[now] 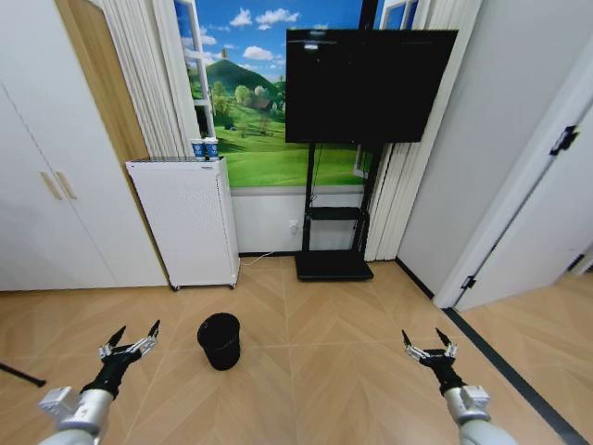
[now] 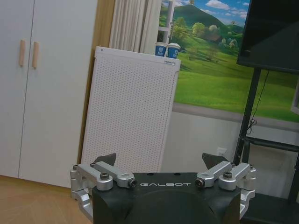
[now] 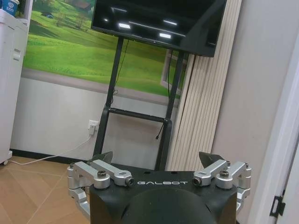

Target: Pick up the trash bin and place the garbage on the floor into it.

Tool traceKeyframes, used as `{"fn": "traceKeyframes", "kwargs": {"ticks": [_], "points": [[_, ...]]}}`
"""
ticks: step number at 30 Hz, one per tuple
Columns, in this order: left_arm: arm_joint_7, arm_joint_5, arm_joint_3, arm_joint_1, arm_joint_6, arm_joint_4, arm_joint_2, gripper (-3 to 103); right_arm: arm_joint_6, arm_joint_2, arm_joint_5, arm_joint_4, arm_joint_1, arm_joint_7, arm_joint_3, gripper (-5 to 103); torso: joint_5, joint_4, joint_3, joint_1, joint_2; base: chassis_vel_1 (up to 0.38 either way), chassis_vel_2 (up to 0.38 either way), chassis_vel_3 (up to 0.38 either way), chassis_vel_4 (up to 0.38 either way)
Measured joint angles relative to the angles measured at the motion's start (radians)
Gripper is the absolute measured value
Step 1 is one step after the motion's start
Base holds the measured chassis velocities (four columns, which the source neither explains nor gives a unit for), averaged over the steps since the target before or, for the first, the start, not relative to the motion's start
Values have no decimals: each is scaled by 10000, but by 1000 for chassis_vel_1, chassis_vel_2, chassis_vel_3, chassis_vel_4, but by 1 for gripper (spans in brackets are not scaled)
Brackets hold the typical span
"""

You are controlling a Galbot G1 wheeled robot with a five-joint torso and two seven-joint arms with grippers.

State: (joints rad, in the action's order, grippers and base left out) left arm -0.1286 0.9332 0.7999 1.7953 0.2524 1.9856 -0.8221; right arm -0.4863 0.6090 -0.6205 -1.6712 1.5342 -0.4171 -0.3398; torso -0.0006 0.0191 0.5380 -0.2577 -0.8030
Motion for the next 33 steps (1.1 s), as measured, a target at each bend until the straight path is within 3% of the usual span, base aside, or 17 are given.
{"fn": "traceKeyframes", "kwargs": {"ticks": [1, 2, 4, 5, 7, 9, 10, 12, 13, 16, 19, 21, 22, 26, 33], "points": [[0, 0, 0, 0, 0, 0, 0, 100, 0, 0, 0, 0, 0, 0, 0, 100, 0, 0, 0, 0, 0, 285, -246, -300, 292], [1, -12, -6, -1, 2, 0, -23, 100, 2, -21, -33, 6, -18, 0, 5, 100, 23, 0, 1, -2, 4, 250, -250, -226, 278], [-1, -22, -9, 1, 5, 5, -60, 100, 3, -53, -69, 6, -36, 4, 4, 100, 12, 1, 1, -2, 5, 209, -250, -202, 245], [-3, -40, -14, 31, 5, 16, -106, 100, 1, -87, -138, 2, -58, 17, -2, 100, -13, -1, 1, -6, 8, 194, -263, -202, 256], [-4, -87, -6, 81, 6, 69, -174, 100, -4, -103, -167, 28, -131, 65, 8, 100, 24, -5, 3, -9, 12, 230, -332, -215, 364], [-4, -108, 18, 116, 14, 93, -205, 100, -9, -112, -178, 53, -182, 70, 37, 100, 23, -1, 2, -8, 12, 217, -364, -232, 413], [-3, -140, 23, 166, 21, 104, -248, 100, -13, -157, -225, 70, -248, 70, 70, 100, -13, 7, -1, -7, 10, 196, -425, -233, 405], [0, -172, 28, 198, 26, 116, -288, 100, -25, -194, -245, 94, -319, 69, 96, 100, -9, 3, -1, -7, 11, 196, -441, -220, 405], [0, -192, 63, 227, 53, 141, -340, 100, -57, -205, -253, 110, -367, 69, 129, 100, 24, 3, -3, -3, 11, 194, -457, -138, 451], [6, -143, 74, 345, 28, 233, -466, 100, -122, -218, -187, 111, -404, 37, 125, 100, -7, 0, -7, 3, 8, 144, -431, -127, 426], [-8, -140, 83, 408, -44, 294, -532, 100, -94, -186, -133, 53, -402, -83, 120, 100, 11, -5, -8, 6, 7, 85, -280, -64, 376], [5, -219, 75, 439, -52, 315, -572, 100, -50, -168, -75, -35, -361, -159, 88, 100, 16, 4, -7, 5, 7, 6, -131, -16, 265], [68, -366, 51, 481, -63, 323, -592, 100, -44, -140, 23, -83, -331, -200, 62, 100, 6, 11, -5, 3, 10, -13, -131, 34, 8], [142, -378, 52, 593, -148, 615, -577, 100, -20, -171, 57, -350, -327, -221, -67, 100, 10, -6, -3, -3, 14, -31, -40, 47, -9], [-126, -133, 401, 714, -188, 1011, -207, 100, 107, -537, -255, -836, -369, -349, -355, 100, 4, 2, -2, -7, 15, -2, 51, -12, -56]]}}
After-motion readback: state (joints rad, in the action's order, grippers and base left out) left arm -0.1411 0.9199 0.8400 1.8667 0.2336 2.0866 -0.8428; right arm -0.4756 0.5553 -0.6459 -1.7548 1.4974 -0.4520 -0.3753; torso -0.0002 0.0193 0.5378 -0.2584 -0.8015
